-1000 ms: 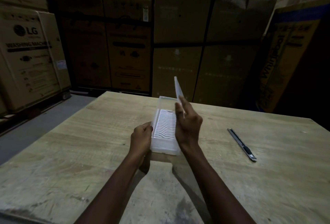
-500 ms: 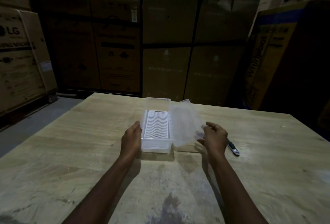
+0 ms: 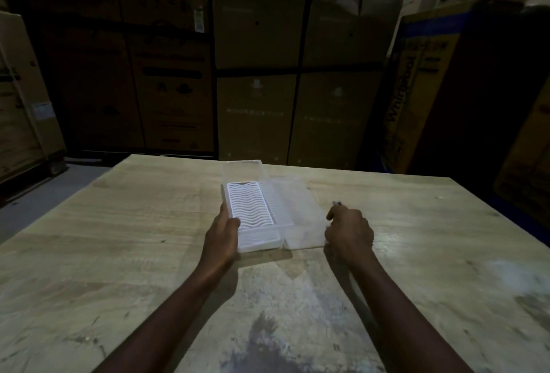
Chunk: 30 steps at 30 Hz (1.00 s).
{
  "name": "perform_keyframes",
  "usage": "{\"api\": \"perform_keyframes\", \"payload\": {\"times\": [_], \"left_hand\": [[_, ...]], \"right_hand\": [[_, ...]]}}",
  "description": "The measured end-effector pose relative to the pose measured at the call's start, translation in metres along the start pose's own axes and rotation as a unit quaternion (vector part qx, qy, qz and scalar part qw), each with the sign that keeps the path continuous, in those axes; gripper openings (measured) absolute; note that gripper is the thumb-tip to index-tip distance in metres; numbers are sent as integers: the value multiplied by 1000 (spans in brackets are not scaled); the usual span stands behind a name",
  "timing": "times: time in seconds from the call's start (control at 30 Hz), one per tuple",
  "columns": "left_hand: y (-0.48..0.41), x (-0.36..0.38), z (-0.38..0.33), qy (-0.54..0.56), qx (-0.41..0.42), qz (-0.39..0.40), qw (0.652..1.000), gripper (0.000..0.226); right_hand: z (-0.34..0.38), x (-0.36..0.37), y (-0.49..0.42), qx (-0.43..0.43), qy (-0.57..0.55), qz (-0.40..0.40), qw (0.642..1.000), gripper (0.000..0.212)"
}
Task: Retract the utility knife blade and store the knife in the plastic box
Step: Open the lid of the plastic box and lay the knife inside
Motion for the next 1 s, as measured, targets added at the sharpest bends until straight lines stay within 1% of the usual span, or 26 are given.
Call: {"api": "perform_keyframes", "payload": {"times": [0.1,0.13,0.17,0.23,0.3,0.4,0.43,0.5,0.57,0.67,0.7,0.73,0.83,0.93,1.0], "left_hand": [[6,3,-2,-8,-4,13,1000,61],[6,4,0,-6,-3,12,1000,62],[7,4,0,-7,-4,12,1000,58],[9,4,-2,-8,-5,10,1000,50],[10,6,-2,-11,-2,11,1000,50],[12,11,-4,-8,-8,18,1000,71],[13,13,-6,-4,-9,20,1000,72],[15,18,-11,-2,-1,24,1000,68],[15,23,-14,8,1,30,1000,68],[14,31,-17,8,6,34,999,50],[13,33,-17,6,8,35,999,49],[14,35,-18,5,6,38,999,50],[16,40,-20,-1,12,47,999,65],[16,43,-24,-8,22,54,998,63],[16,45,-26,-2,13,56,998,64]], "right_hand": [[-2,-4,-1,-14,29,21,999,22],[-1,-9,-4,-19,25,17,999,18],[-1,-15,-7,-22,18,7,1000,17],[-2,-30,-17,-16,19,-20,999,20],[-6,-42,-26,10,51,-14,999,28],[-18,-50,-32,50,97,24,994,33],[-22,-50,-33,57,103,36,992,32],[-30,-49,-33,70,109,63,990,29],[-37,-49,-33,82,110,86,987,30],[-45,-53,-31,101,102,82,986,32],[-48,-53,-30,109,102,79,986,34],[-51,-54,-29,118,103,76,985,35],[-61,-53,-25,147,101,63,982,38],[-65,-53,-25,168,92,51,980,38],[-64,-52,-25,169,82,48,981,36]]}}
Point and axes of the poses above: each hand's wrist, its own y-axis away from the middle knuckle, its own x-axis out of the palm, z = x × y, the point moved 6 cm from there along -y, towards the middle knuckle, and after that the axes turned 14 degrees about -y, right-handed, at the moved point
